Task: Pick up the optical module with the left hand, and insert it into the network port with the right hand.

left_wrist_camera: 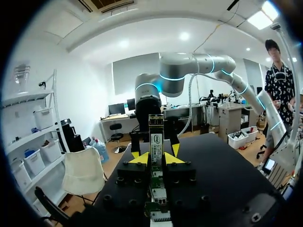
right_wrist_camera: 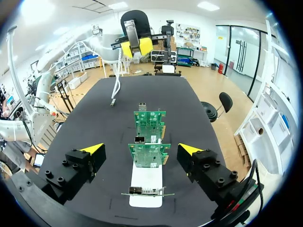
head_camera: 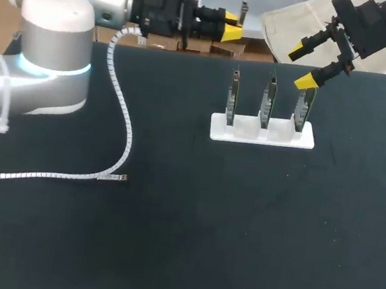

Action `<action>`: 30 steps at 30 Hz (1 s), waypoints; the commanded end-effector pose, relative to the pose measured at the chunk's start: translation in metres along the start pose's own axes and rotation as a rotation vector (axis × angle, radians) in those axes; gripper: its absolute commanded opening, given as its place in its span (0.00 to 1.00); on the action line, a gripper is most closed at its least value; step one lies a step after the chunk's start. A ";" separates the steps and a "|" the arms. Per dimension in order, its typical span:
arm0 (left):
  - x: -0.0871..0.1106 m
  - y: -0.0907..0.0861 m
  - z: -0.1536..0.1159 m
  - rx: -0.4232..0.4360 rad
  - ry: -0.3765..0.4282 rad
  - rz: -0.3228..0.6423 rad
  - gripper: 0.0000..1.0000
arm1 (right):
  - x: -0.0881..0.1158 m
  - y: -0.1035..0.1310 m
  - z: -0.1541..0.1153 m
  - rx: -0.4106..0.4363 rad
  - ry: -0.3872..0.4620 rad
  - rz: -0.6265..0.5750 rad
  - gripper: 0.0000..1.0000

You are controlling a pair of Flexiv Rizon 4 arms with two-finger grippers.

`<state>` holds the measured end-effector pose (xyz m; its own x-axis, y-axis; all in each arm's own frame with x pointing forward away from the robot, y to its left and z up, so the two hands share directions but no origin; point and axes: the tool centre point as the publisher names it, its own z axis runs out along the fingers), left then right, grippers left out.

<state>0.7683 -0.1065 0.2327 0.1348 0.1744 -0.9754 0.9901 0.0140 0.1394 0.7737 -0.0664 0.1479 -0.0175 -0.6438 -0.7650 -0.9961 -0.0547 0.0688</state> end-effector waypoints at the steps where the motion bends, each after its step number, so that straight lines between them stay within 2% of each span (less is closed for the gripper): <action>1: 0.004 0.019 0.023 0.044 -0.012 -0.004 0.00 | 0.000 0.001 0.000 0.003 -0.001 -0.001 1.00; 5: 0.003 0.018 0.039 0.055 -0.053 -0.016 0.00 | 0.000 0.001 0.000 0.003 -0.001 -0.001 1.00; 12: 0.011 0.016 0.047 0.064 -0.080 -0.044 0.00 | 0.000 0.001 0.000 0.003 -0.001 -0.001 1.00; 20: 0.022 0.015 0.055 0.088 -0.057 -0.042 0.00 | 0.000 0.001 0.000 0.003 -0.001 -0.001 1.00; 26: 0.022 0.008 0.060 0.064 -0.055 -0.083 0.00 | 0.000 0.001 0.000 0.003 -0.001 -0.001 1.00; 30: 0.021 0.005 0.063 0.067 -0.023 -0.101 0.00 | 0.000 0.001 0.000 0.003 -0.001 -0.001 1.00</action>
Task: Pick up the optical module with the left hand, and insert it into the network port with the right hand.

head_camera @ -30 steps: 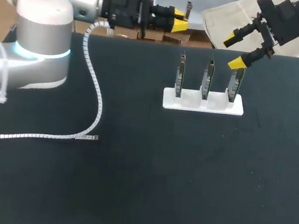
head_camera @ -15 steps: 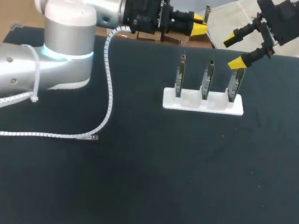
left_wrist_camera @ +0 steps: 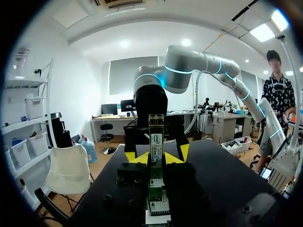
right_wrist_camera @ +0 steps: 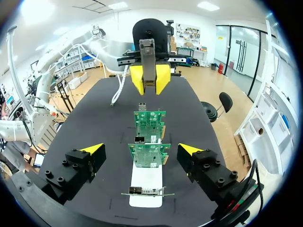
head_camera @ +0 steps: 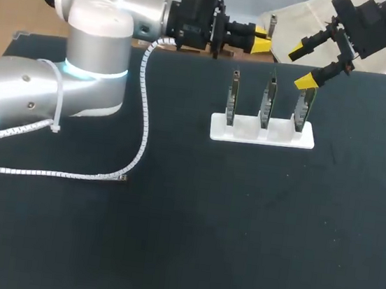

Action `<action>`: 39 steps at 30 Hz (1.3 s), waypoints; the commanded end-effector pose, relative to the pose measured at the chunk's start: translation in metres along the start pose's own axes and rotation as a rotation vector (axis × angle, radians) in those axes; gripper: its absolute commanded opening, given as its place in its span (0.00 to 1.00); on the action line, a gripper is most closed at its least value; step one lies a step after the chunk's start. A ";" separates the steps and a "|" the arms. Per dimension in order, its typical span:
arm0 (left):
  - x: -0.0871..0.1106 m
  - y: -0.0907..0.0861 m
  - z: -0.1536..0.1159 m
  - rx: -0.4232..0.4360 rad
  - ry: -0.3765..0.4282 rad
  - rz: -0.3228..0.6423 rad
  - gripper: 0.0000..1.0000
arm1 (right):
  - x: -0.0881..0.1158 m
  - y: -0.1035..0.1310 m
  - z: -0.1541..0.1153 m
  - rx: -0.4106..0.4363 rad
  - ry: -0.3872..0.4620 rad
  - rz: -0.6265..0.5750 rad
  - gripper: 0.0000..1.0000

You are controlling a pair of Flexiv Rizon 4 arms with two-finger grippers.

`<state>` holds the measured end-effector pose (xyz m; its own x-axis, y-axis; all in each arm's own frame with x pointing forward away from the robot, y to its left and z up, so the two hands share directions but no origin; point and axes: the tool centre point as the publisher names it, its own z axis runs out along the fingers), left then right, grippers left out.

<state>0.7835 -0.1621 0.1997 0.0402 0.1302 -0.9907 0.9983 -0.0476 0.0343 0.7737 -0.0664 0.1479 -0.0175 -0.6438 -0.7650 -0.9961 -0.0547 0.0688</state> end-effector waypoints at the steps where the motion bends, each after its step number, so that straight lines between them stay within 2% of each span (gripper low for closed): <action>1: -0.003 -0.005 0.003 -0.011 0.027 -0.006 0.00 | 0.000 0.001 0.000 0.003 -0.001 -0.001 1.00; 5: -0.002 -0.007 0.004 -0.021 0.041 -0.010 0.00 | 0.000 0.001 0.000 0.003 -0.001 -0.001 1.00; 12: 0.004 -0.010 0.006 -0.053 0.021 -0.034 0.00 | 0.000 0.001 0.000 0.003 -0.001 -0.001 1.00; 22: 0.005 -0.011 0.015 -0.055 0.023 -0.031 0.00 | 0.000 0.001 0.000 0.003 -0.001 -0.001 1.00; 39: 0.010 -0.018 0.023 -0.031 0.025 -0.085 0.00 | 0.000 0.001 0.000 0.003 -0.001 -0.001 1.00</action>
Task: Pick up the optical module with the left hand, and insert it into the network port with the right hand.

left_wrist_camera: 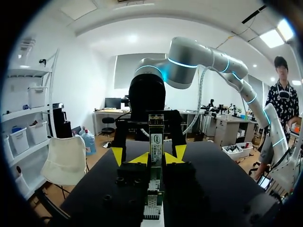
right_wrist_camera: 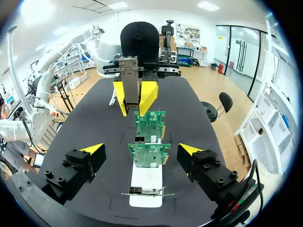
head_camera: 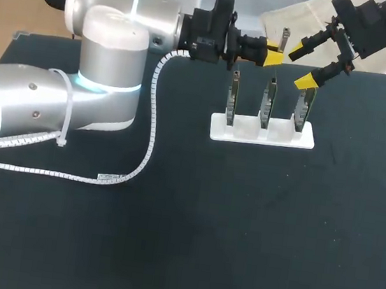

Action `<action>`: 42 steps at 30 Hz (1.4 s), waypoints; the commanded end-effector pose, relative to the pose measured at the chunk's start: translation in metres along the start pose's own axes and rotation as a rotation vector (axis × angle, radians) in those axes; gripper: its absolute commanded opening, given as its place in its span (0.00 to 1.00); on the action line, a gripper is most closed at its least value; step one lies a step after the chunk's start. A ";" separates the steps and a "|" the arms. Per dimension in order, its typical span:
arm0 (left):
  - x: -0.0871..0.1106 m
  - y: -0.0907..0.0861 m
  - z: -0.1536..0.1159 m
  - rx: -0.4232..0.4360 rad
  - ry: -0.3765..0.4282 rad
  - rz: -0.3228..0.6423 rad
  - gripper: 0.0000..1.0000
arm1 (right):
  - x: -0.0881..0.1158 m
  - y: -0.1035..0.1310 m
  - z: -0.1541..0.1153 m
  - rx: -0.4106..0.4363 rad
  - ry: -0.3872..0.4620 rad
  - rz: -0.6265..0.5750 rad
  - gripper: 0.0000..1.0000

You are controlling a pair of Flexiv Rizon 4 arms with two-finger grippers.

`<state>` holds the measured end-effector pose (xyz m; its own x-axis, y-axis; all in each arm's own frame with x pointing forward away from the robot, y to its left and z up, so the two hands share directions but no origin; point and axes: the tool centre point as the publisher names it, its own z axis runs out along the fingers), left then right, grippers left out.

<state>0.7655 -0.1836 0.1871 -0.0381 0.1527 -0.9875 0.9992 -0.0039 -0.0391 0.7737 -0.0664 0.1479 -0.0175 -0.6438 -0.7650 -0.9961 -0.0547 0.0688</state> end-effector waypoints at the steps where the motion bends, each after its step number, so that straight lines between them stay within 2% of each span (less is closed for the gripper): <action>1: 0.001 -0.001 -0.001 0.003 0.006 -0.007 0.00 | 0.000 0.001 0.000 0.003 -0.001 -0.001 1.00; 17: 0.015 -0.002 0.003 0.008 0.002 -0.042 0.00 | 0.000 0.001 0.000 0.003 -0.001 -0.001 1.00; 42: 0.015 0.002 0.007 0.025 0.007 -0.050 0.00 | 0.000 0.001 0.000 0.003 -0.001 -0.001 1.00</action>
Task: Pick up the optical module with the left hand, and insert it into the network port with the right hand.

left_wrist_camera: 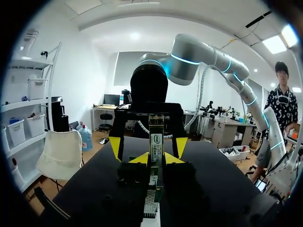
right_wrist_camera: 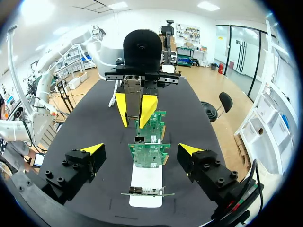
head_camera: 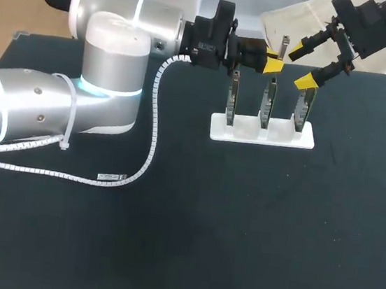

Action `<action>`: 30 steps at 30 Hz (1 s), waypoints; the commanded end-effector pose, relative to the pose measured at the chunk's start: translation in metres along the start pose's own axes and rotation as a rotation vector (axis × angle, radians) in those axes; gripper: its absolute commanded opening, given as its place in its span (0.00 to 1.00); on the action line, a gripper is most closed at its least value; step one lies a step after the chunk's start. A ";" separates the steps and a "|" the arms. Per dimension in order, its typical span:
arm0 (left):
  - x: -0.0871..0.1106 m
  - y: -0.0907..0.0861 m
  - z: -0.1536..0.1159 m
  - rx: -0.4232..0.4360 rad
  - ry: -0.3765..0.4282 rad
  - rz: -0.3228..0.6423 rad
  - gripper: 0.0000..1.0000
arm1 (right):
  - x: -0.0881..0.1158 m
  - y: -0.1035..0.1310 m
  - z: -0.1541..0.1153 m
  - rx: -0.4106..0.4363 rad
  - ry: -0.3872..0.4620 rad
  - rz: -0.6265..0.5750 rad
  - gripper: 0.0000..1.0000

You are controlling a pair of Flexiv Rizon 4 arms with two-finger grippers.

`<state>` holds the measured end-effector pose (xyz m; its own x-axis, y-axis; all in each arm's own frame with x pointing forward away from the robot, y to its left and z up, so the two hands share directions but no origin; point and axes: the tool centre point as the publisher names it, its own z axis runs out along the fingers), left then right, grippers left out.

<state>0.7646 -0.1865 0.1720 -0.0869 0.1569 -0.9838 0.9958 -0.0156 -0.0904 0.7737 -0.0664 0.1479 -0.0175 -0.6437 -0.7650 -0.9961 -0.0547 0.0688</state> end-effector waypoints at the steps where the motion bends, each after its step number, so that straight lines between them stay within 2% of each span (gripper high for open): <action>1: 0.001 0.003 0.002 0.008 0.010 0.004 0.00 | 0.000 0.001 0.000 0.003 -0.001 -0.001 1.00; 30: 0.002 -0.002 0.005 0.001 0.009 -0.012 0.00 | 0.000 0.001 0.000 0.003 -0.001 -0.001 1.00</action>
<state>0.7631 -0.1909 0.1690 -0.0980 0.1648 -0.9814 0.9946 -0.0177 -0.1023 0.7737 -0.0664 0.1479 -0.0175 -0.6437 -0.7650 -0.9961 -0.0547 0.0688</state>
